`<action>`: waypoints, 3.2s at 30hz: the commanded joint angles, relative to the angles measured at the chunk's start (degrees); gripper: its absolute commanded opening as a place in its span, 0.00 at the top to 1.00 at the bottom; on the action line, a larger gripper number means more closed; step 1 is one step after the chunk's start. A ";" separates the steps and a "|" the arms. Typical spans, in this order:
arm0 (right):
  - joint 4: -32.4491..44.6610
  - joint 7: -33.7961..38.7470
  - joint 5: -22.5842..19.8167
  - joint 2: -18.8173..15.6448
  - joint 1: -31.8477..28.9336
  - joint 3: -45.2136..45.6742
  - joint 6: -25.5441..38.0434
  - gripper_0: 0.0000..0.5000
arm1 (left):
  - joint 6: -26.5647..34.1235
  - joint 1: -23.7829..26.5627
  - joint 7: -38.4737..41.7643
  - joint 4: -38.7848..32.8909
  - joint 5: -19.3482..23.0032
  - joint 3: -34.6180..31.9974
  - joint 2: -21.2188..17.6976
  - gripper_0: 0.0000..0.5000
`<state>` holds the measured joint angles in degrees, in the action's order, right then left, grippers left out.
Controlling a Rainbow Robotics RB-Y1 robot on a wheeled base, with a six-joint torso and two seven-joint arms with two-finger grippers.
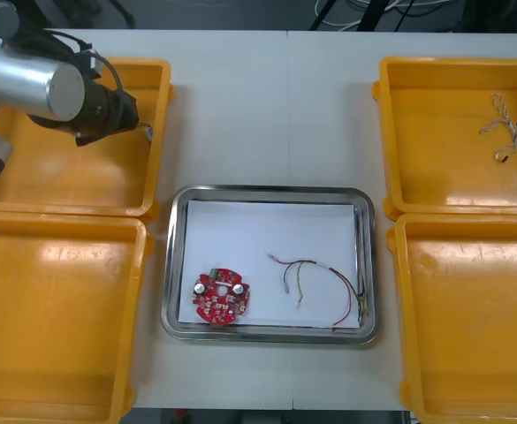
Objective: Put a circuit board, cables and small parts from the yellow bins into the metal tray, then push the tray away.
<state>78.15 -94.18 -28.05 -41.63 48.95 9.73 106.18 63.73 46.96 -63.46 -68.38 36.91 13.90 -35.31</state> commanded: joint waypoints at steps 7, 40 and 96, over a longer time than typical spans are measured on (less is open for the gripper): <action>-12.85 2.77 1.15 -2.66 6.77 2.48 -10.55 0.00 | 3.59 2.61 -3.95 -5.80 8.53 4.99 -8.72 1.00; -42.03 1.37 1.33 -1.96 14.60 -4.02 -32.35 0.00 | 4.65 -8.11 -15.20 -14.85 15.03 6.75 -24.80 1.00; -50.38 5.67 -1.66 2.61 8.80 -3.93 -44.04 0.64 | 6.76 -7.76 -14.76 -11.78 23.47 0.60 -23.31 0.00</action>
<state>27.01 -90.27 -29.42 -39.03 59.02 6.15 62.38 69.36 39.10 -78.23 -79.39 59.84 16.31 -57.67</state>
